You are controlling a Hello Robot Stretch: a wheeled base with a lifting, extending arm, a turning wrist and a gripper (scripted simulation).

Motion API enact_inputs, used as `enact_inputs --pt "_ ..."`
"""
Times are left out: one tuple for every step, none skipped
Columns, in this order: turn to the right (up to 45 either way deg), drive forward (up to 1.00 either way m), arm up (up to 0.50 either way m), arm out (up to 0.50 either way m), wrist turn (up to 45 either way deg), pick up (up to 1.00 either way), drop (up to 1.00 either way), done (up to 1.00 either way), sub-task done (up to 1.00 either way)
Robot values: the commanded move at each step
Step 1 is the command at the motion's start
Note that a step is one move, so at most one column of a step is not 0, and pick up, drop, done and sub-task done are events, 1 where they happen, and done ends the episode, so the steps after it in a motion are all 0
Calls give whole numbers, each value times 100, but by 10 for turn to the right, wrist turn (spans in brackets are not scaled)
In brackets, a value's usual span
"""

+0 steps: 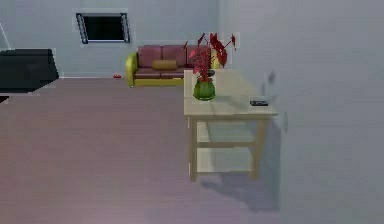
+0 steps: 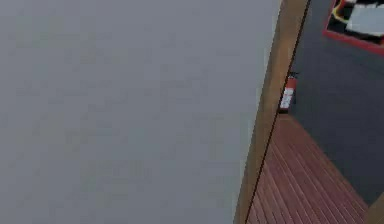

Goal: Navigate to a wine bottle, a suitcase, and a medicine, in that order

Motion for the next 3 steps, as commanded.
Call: enact_inputs --pt "-390 0 0 0 0 0 0 0 0" --pt "0 95 0 0 0 0 0 0 0" --pt "-360 0 0 0 0 0 0 0 0"
